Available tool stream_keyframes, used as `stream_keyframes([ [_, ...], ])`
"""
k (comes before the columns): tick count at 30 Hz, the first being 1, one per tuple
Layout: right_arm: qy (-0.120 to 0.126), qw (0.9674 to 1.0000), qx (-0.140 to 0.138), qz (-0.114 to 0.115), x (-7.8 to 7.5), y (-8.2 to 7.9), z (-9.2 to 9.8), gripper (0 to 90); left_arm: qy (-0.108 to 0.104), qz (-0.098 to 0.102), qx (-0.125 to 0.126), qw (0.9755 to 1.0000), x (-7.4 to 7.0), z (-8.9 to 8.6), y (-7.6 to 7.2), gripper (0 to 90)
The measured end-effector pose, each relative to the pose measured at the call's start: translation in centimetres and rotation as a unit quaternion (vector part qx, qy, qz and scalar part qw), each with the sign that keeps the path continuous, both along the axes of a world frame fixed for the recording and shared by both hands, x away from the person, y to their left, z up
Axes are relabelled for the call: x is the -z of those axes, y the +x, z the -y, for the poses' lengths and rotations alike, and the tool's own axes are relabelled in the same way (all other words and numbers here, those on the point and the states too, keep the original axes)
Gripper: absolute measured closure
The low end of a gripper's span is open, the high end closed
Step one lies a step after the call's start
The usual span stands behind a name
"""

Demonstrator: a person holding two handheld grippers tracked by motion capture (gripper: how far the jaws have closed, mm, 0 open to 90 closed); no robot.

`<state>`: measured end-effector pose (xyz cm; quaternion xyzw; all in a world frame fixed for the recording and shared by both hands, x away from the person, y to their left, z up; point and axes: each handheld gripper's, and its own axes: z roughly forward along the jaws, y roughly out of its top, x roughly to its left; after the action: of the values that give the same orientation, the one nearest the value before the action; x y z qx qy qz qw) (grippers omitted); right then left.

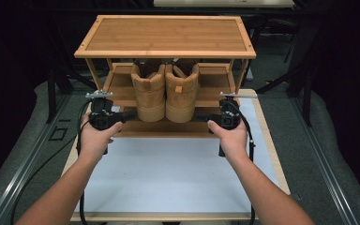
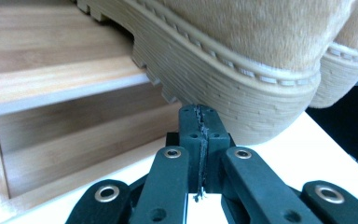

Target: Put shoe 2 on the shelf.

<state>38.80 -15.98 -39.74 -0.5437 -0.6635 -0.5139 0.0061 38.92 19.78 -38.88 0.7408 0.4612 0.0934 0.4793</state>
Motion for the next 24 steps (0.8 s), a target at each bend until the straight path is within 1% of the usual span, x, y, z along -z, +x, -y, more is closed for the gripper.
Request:
stream_keyframes([
  [1,-0.008,1.0,-0.001,-0.005,0.0,0.0,-0.1,90.0,0.0,0.002,0.0,1.0,0.0,0.0,0.0,89.7],
  [2,-0.008,0.9999,-0.005,-0.008,0.1,0.0,-0.2,90.0,-0.003,0.001,0.0,1.0,0.0,0.0,0.0,89.7],
  [3,0.002,1.0,-0.004,-0.003,0.2,0.0,-0.4,90.0,-0.006,0.0,-0.001,1.0,0.0,0.0,0.1,89.9],
  [4,0.002,1.0,-0.002,-0.003,0.2,0.0,-0.5,90.0,-0.007,-0.002,-0.002,1.0,0.0,0.0,0.1,90.0],
  [5,-0.007,0.9999,0.002,-0.007,0.0,-0.2,-0.6,90.0,-0.007,-0.002,-0.002,1.0,0.0,0.0,0.1,90.0],
  [6,-0.01,0.9999,0.003,-0.007,0.0,-0.2,-0.6,90.0,-0.007,-0.001,-0.002,1.0,0.0,0.0,0.1,90.0],
  [7,-0.006,0.9999,0.007,-0.006,0.0,-0.2,-0.7,90.0,-0.009,-0.003,-0.004,0.9999,-0.1,0.0,0.0,90.0],
  [9,-0.001,0.9999,0.01,-0.012,-0.1,-0.2,-0.7,90.0,-0.008,-0.003,-0.005,0.9999,-0.1,0.1,0.0,90.0],
  [11,0.004,0.9998,0.006,-0.021,-0.3,-0.1,-0.5,90.0,-0.016,-0.002,-0.006,0.9999,-0.3,0.0,0.1,90.0],
  [12,0.011,0.9998,0.008,-0.017,-0.3,0.0,-0.5,90.0,-0.021,0.001,-0.006,0.9998,-0.4,0.0,0.1,90.0],
  [13,0.009,0.9997,0.007,-0.023,-0.6,0.0,-0.4,90.0,-0.024,0.004,-0.008,0.9997,-0.5,0.0,0.1,90.0],
  [15,0.006,0.9998,0.011,-0.016,-1.2,0.1,-0.6,90.0,-0.033,0.011,-0.015,0.9993,-0.9,0.0,0.1,90.0],
  [17,0.01,0.9999,0.011,-0.005,-1.5,0.2,-0.7,90.0,-0.039,0.01,-0.017,0.999,-1.2,0.0,0.3,90.0],
  [18,0.008,0.9999,0.014,-0.003,-1.7,0.2,-0.8,90.0,-0.041,0.012,-0.018,0.9989,-1.3,-0.1,0.4,90.0],
  [19,-0.002,0.9998,0.019,-0.007,-2.0,0.3,-0.8,90.0,-0.043,0.012,-0.019,0.9988,-1.5,-0.1,0.5,90.0],
  [21,0.006,0.9998,0.019,-0.002,-2.2,0.4,-0.7,90.0,-0.045,0.013,-0.02,0.9987,-1.8,0.0,0.6,90.0],
  [24,0.007,0.9998,0.021,0.001,-2.5,0.6,-0.6,90.0,-0.048,0.014,-0.019,0.9986,-2.0,0.0,0.8,90.0],
])
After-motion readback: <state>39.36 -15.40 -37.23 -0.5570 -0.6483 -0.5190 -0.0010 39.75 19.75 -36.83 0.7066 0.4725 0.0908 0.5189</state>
